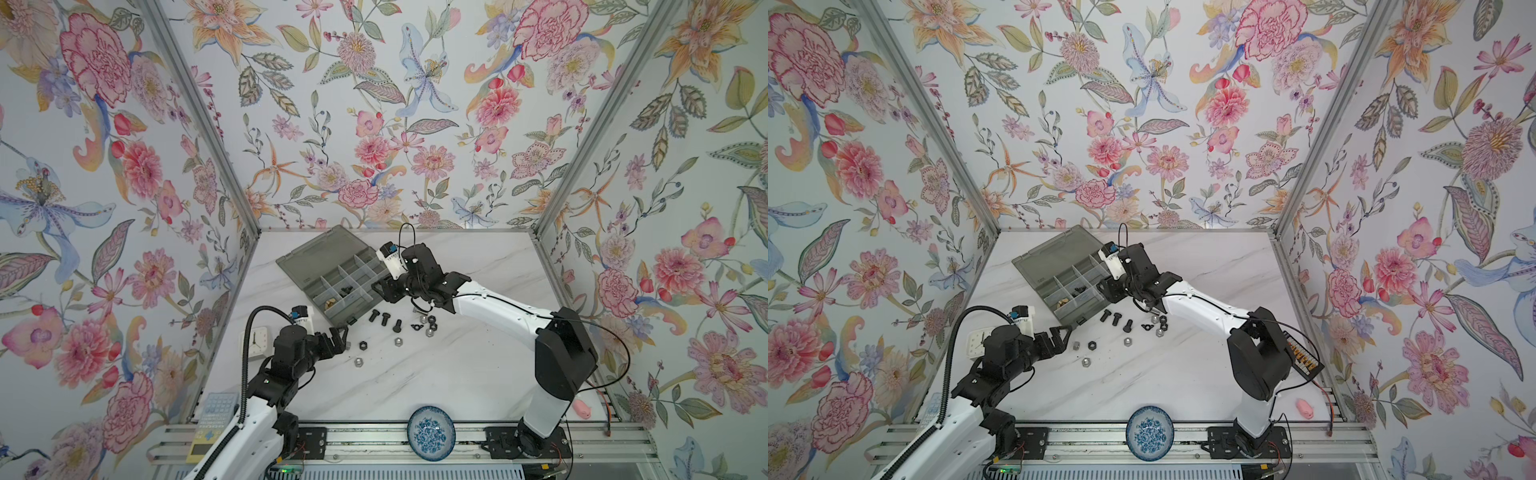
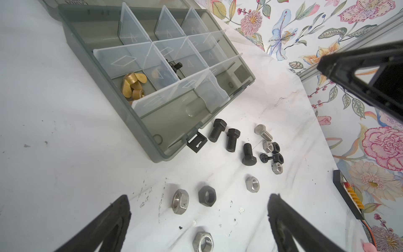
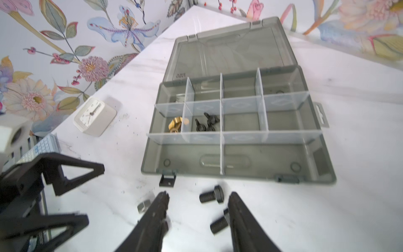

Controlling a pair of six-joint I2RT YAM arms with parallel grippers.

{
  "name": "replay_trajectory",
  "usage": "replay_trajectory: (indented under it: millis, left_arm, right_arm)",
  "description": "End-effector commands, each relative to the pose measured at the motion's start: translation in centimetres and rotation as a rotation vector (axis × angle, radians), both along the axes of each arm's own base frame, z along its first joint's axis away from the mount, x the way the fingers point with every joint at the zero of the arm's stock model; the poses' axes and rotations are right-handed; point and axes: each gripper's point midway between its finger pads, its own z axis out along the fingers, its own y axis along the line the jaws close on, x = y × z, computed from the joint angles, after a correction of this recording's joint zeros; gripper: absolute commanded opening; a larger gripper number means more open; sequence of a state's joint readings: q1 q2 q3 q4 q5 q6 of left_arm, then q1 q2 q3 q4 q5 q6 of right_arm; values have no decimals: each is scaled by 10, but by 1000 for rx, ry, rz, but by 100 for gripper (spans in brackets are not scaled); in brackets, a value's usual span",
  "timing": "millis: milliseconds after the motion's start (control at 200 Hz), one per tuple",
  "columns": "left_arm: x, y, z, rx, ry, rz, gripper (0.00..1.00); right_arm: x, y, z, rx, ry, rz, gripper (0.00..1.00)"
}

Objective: Sort the screws and nuts into containers
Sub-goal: 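Withdraw the right gripper from the box toward the loose nuts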

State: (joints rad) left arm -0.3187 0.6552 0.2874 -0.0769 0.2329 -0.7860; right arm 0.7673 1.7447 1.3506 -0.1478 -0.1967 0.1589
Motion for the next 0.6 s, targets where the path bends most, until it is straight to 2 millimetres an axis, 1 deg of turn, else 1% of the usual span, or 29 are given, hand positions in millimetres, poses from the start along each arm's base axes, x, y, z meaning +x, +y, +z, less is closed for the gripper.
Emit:
replay_trajectory:
  millis: [0,50,135,225,290,330,420,530,595]
  left_arm:
    - [3,-2,7,-27,-20,-5,100]
    - [3,-2,7,-27,-20,-6,99]
    - [3,-2,7,-27,-20,-7,99]
    - [3,-2,7,-25,-19,-9,100]
    - [3,-2,6,-24,-18,-8,99]
    - [3,-2,6,-25,-16,-7,99]
    - [3,-3,5,-24,-13,-11,99]
    - [3,-2,5,-24,-12,-10,99]
    - [3,-2,4,-21,-9,-7,99]
  right_arm:
    - [-15,-31,-31,-92,71,-24,50]
    - [-22,-44,-39,-132,89,-29,51]
    - [-34,-66,-59,-221,121,-40,51]
    - [-45,-84,-78,-266,164,-41,51]
    - [-52,-92,-92,-289,188,-23,50]
    - [-57,-94,-98,-301,195,0,50]
    - [-69,-96,-109,-338,169,113,49]
    - [-80,-96,-114,-370,109,250,49]
    - [-80,-95,-114,-386,70,295,48]
